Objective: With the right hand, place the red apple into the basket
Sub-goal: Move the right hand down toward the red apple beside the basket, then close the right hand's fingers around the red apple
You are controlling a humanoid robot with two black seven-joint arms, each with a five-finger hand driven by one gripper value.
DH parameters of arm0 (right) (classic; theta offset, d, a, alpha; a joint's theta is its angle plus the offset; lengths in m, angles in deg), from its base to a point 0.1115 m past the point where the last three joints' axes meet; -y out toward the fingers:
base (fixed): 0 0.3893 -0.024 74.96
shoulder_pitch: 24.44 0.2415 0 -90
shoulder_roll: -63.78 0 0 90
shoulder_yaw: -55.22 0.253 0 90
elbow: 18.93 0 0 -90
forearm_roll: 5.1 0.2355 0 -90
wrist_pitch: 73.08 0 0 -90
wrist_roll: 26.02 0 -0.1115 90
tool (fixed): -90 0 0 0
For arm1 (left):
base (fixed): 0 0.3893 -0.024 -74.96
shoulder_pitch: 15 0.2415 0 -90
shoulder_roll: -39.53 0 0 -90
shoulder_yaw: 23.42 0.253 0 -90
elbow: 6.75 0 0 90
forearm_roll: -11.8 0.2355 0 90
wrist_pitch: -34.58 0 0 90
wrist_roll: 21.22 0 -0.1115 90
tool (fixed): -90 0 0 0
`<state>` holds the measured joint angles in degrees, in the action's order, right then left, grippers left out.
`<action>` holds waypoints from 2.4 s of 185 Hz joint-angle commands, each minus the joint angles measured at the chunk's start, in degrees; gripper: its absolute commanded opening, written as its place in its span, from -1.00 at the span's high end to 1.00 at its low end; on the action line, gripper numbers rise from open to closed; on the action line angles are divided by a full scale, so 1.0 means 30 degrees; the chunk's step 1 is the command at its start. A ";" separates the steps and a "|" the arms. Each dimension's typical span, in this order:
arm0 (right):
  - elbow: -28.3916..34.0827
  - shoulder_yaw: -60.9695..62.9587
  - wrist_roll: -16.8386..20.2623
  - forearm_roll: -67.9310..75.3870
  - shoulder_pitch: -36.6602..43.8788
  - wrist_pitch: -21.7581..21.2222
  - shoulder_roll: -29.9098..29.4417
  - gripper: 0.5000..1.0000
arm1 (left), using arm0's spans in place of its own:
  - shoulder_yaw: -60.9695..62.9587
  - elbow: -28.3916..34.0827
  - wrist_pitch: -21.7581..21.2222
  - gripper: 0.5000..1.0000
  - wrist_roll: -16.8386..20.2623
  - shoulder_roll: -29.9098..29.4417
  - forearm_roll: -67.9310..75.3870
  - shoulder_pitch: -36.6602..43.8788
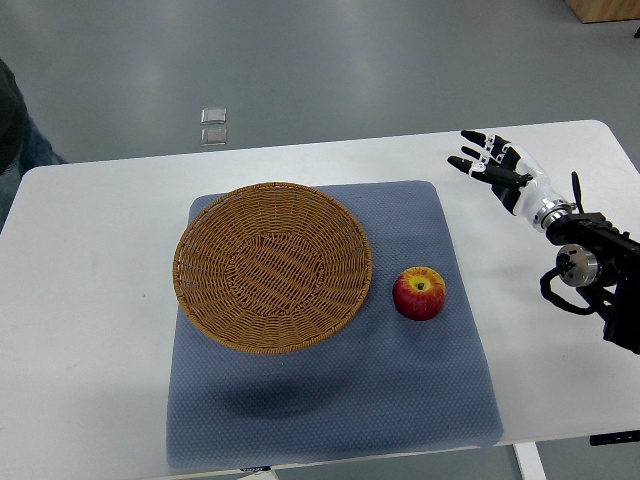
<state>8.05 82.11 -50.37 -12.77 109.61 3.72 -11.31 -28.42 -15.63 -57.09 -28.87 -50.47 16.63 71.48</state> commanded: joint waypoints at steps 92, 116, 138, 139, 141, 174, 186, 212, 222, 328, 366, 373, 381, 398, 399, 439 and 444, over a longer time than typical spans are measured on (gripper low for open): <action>0.0175 -0.0439 -0.0380 -0.1428 -0.0268 -0.2807 0.0802 -0.65 | -0.0002 0.0000 0.0000 -1.00 0.0000 0.0000 0.0001 0.0000; 0.0233 -0.0439 -0.1464 -0.3625 -0.0385 -0.4301 0.1183 -0.64 | -0.0002 0.0000 0.0000 -1.00 0.0000 0.0000 0.0001 0.0000; 0.0409 -0.0439 -0.2548 -0.6173 -0.0649 -0.5648 0.1710 -0.61 | -0.0002 0.0000 0.0000 -1.00 0.0000 0.0000 0.0001 0.0000; 0.0409 -0.0439 -0.2549 -0.6175 -0.0649 -0.5649 0.1710 -0.61 | -0.0002 0.0000 0.0000 -1.00 0.0000 0.0000 0.0001 0.0000; 0.0409 -0.0439 -0.2695 -0.6410 -0.0678 -0.5796 0.1769 -0.61 | -0.0002 0.0000 0.0000 -1.00 0.0000 0.0000 0.0001 0.0000; 0.0907 -0.0439 -0.3551 -0.9105 -0.1118 -0.7267 0.2707 -0.60 | 0.0027 0.0000 0.0000 -1.00 0.0000 0.0000 0.0001 0.0000; 0.1229 -0.0468 -0.3551 -0.9661 -0.1176 -0.7267 0.2999 -0.60 | 0.0027 0.0000 0.0000 -1.00 0.0000 0.0000 0.0001 0.0000; 0.2225 -0.0498 -0.3551 -1.0540 -0.1821 -0.7267 0.3760 -0.60 | 0.0057 0.0000 0.0000 -1.00 0.0000 0.0000 0.0001 0.0000; 0.2694 -0.0498 -0.3551 -1.0833 -0.2113 -0.7267 0.4141 -0.60 | 0.0057 0.0000 0.0000 -1.00 0.0000 0.0000 0.0001 0.0000; 0.6532 -0.0351 -0.3551 -1.1918 -0.3286 -0.7202 0.5607 -0.56 | 0.0057 0.0000 0.0000 -1.00 0.0000 0.0000 0.0001 0.0000; 0.6532 -0.0351 -0.3551 -1.4143 -0.3344 -0.6206 0.5373 -0.56 | 0.0057 0.0000 0.0000 -1.00 0.0000 0.0000 0.0001 0.0000; 0.6532 -0.0351 -0.3551 -1.4144 -0.3344 -0.6206 0.5373 -0.56 | 0.0057 0.0000 0.0000 -1.00 0.0000 0.0000 0.0001 0.0000; 0.6532 -0.0351 -0.3551 -1.4525 -0.3344 -0.5855 0.5226 -0.56 | 0.0057 0.0000 0.0000 -1.00 0.0000 0.0000 0.0001 0.0000; 0.6562 -0.0351 -0.3551 -1.4584 -0.3257 -0.5679 0.5197 -0.56 | 0.0057 0.0000 0.0000 -1.00 0.0000 0.0000 0.0001 0.0000; 0.6562 -0.0351 -0.3551 -1.4584 -0.3257 -0.5679 0.5197 -0.56 | 0.0057 0.0000 0.0000 -1.00 0.0000 0.0000 0.0001 0.0000; 0.7528 -0.0351 -0.3551 -1.4584 -0.3022 -0.5679 0.5314 -0.56 | 0.0057 0.0000 0.0000 -1.00 0.0000 0.0000 0.0030 0.0000; 0.7704 -0.0381 -0.3551 -1.4584 -0.3022 -0.5679 0.5343 -0.56 | 0.0057 0.0000 0.0000 -1.00 -0.0029 0.0000 0.0030 0.0000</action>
<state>29.20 81.06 -61.03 -56.51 100.34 -13.32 4.39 -28.25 -15.63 -57.09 -28.87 -50.47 16.63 71.48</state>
